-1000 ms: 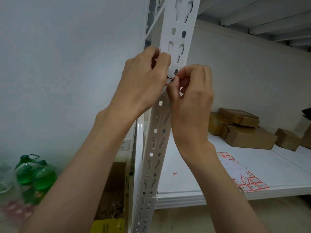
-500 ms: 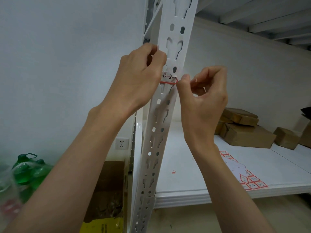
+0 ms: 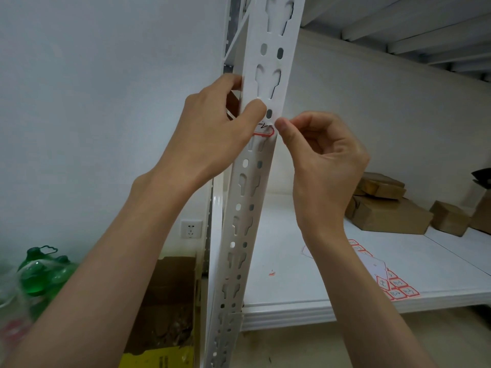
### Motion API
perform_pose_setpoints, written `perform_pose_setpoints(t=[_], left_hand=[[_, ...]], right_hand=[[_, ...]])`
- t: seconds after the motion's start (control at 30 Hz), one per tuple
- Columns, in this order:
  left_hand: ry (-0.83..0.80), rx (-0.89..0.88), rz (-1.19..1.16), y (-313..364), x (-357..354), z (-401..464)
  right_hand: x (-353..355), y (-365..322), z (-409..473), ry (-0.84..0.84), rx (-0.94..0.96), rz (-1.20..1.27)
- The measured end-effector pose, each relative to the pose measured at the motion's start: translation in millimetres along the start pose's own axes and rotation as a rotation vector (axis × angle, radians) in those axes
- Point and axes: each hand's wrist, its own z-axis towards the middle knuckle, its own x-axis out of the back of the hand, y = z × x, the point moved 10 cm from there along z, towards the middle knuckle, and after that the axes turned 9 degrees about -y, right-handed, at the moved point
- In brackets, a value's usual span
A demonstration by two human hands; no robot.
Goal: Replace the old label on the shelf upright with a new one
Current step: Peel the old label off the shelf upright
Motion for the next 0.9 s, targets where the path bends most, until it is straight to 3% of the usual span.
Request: perform_pose_setpoints(t=[0.6,0.9], left_hand=[[-0.114,-0.004,-0.093,-8,-10,0],[-0.234,-0.021,0.009,-1,1,-4]], right_hand=[[13,14,-1,0.025,-0.055,0.024],[-8,-19,-2,-0.076,0.232,-0.327]])
